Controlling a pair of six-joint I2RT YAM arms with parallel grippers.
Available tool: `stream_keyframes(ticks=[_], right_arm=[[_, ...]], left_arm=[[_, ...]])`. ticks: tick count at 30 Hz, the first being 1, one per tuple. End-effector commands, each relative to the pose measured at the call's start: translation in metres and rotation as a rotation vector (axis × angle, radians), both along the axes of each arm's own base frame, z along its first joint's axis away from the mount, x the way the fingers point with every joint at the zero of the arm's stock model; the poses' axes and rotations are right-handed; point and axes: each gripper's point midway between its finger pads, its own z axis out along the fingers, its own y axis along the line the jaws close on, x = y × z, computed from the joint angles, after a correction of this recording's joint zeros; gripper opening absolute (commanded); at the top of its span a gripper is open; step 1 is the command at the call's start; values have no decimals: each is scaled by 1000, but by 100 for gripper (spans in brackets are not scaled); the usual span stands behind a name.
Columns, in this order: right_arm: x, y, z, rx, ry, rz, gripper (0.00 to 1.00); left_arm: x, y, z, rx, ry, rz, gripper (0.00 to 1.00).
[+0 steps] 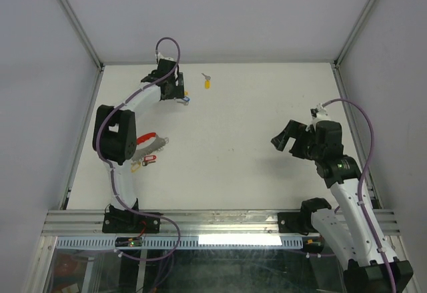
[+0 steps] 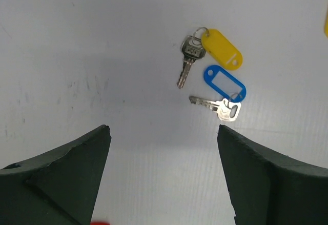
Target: Put the keys on the keyring
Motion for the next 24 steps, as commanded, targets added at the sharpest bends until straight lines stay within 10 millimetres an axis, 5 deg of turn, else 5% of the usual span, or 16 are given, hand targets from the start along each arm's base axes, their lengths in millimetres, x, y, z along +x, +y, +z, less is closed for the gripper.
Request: stream_keyframes(ticks=[1,10,20,24], right_arm=[[8,6,7,23,-45,27,98],[10,9,1,25,-32,47,98],[10,11,-2,28,-22,59,98],[10,11,-3,30,-19,62,98]], left_arm=[[39,-4,21,-8,-92,-43,83],[74,-16,4,14,-98,-111,78],[91,-23,-15,22,-86,-148,66],[100,-27,-7,21,-114,-158,63]])
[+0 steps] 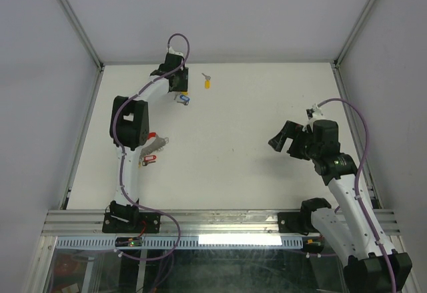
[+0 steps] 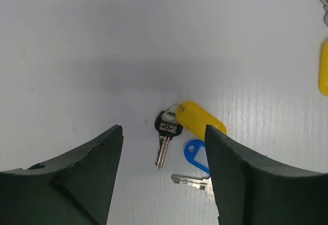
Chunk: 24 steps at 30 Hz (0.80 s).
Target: Put the keys on the keyring
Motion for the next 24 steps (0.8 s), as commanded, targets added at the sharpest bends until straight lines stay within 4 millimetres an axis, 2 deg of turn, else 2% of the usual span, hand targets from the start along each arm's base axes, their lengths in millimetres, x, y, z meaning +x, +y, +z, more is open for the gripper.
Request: stream_keyframes(ticks=[1,10,16,24], right_arm=[[9,3,11,14,-59,20,98],[9,4,10,14,-54,22,98],[9,4,9,14,-51,24,98],[9,4,9,14,-50,22,98]], left_arm=[[23,-12,33,-26,-98,-44,62],[29,-21,22,-35,-91,-63,54],[30,-26,15,-31,-85,-66,53],[21,-26,2,-20,-54,-62,47]])
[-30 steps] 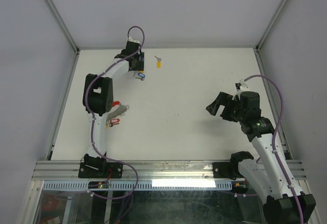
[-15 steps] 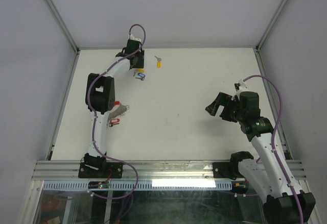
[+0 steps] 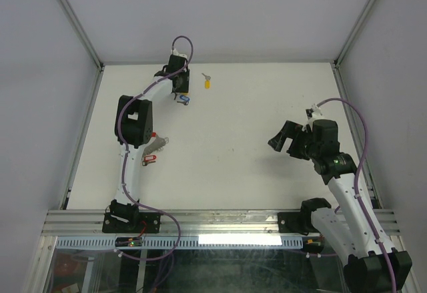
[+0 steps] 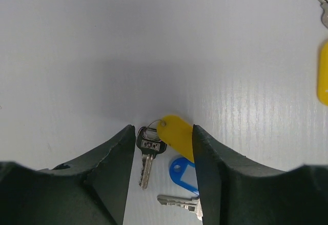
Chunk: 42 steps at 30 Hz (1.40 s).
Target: Put the keys on the keyring
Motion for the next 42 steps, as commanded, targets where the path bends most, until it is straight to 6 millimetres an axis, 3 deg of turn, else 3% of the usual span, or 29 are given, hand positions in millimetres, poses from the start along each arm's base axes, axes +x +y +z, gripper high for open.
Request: stream_keyframes(ticks=[1,6,7,11,17,21,30,34,38,42], right_arm=[[9,3,11,13,-61,17,98],[8,4,11,16,-58,22,98],[8,4,12,17,-62,22,98],[8,4,12,18,-62,24,97],[7,5,13,21,-63,28,97],[6,5,15,23,-68,30,98],[3,6,21,32,-75,36,98],[1,6,28,36,-84,30,97],[-1,6,34,50,-94,19,97],[-2,6,43,64,-111,8,97]], left_arm=[[8,-13,18,-16,-57,-25,46],[1,-17,13,-18,-48,-28,43],[-8,-16,2,-12,-19,-28,43],[-25,-16,-12,-20,19,-21,40],[-56,-14,-19,-64,54,20,37],[-86,-23,-24,-90,75,31,35],[-161,-79,-59,-92,172,-63,24],[-206,-111,-71,-131,225,-88,22],[-247,-144,-69,-183,255,-117,21],[-278,-186,-53,-238,249,-185,21]])
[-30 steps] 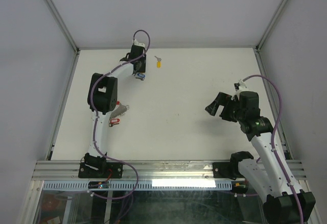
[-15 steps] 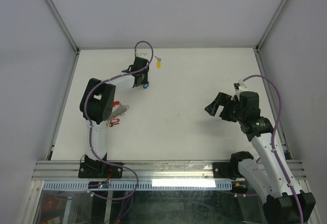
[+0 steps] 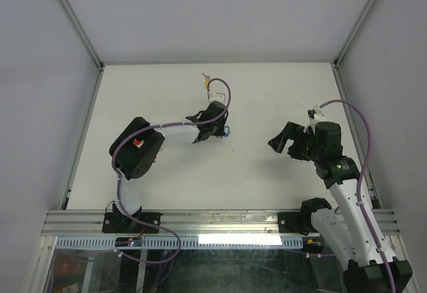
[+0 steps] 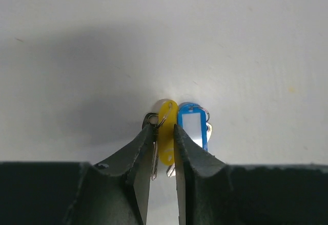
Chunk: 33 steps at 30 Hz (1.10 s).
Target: Put the keys on the keyring
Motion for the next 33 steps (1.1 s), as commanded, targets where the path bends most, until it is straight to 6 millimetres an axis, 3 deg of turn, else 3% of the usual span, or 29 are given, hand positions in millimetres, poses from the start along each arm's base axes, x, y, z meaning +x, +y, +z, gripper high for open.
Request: stream_keyframes(ticks=[1,7,12,14,16,20,24,28,31,33], right_arm=[[5,2,34,40,-80,-10,97],[1,-10,50,16,-118,-77,97],[-3,-22,61,-9,-147,-139,97],[-6,-25,65,-12,-156,-151,97],[-8,-26,68,-13,-165,-158,97],[-12,-26,70,-1,-176,-164,96],[-11,-20,66,24,-165,-141,97],[-10,-14,59,39,-141,-113,96],[-9,-11,57,50,-134,-103,96],[-8,-10,56,55,-128,-97,96]], left_arm=[[-86,-27,-39,3,237,-80,21],[-120,-100,-11,-79,189,-228,21],[-143,-159,-6,-113,168,-364,23],[-146,-171,3,-122,143,-392,31],[-141,-169,22,-126,91,-380,48],[-130,-137,71,-97,-42,-335,69],[-126,-84,104,-22,-128,-255,79],[-121,-17,115,34,-150,-127,83],[-111,51,107,34,-98,32,84],[-107,92,109,-12,-83,149,92]])
